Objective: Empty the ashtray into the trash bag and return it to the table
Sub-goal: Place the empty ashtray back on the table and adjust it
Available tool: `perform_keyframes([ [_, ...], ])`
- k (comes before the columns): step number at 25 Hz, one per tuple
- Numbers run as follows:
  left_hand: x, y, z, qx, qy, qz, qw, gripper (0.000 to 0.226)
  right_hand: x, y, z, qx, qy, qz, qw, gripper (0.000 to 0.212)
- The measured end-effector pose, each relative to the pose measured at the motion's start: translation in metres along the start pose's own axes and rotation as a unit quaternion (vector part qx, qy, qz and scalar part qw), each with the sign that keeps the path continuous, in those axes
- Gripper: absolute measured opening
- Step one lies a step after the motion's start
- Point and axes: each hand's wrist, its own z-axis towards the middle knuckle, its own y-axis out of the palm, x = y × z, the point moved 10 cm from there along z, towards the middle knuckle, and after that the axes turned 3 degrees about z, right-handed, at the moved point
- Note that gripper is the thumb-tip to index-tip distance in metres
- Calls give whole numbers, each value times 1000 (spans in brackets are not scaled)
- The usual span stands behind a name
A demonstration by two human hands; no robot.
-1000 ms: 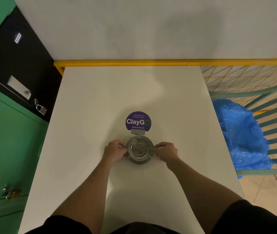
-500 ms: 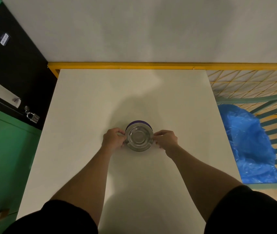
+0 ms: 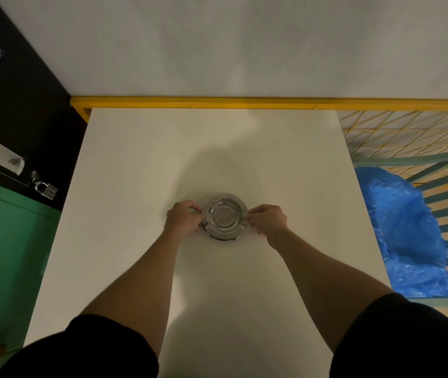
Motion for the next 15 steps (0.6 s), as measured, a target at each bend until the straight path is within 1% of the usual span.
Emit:
perform_keyframes([
  [4,-2,1,1,2,-6,-8,1000,11,1,0,0,0,4,2,1000,16],
  [8,-4,-2,-1,14,-15,-17,1000,5,4,-4,-1,9,9,13,1000,12],
  [11,-8,-4,-1,23,-21,-26,999,6,5,-5,-1,10,7,20,1000,11],
  [15,-6,-2,-1,17,-8,-17,1000,9,4,-1,-1,-2,2,14,1000,13],
])
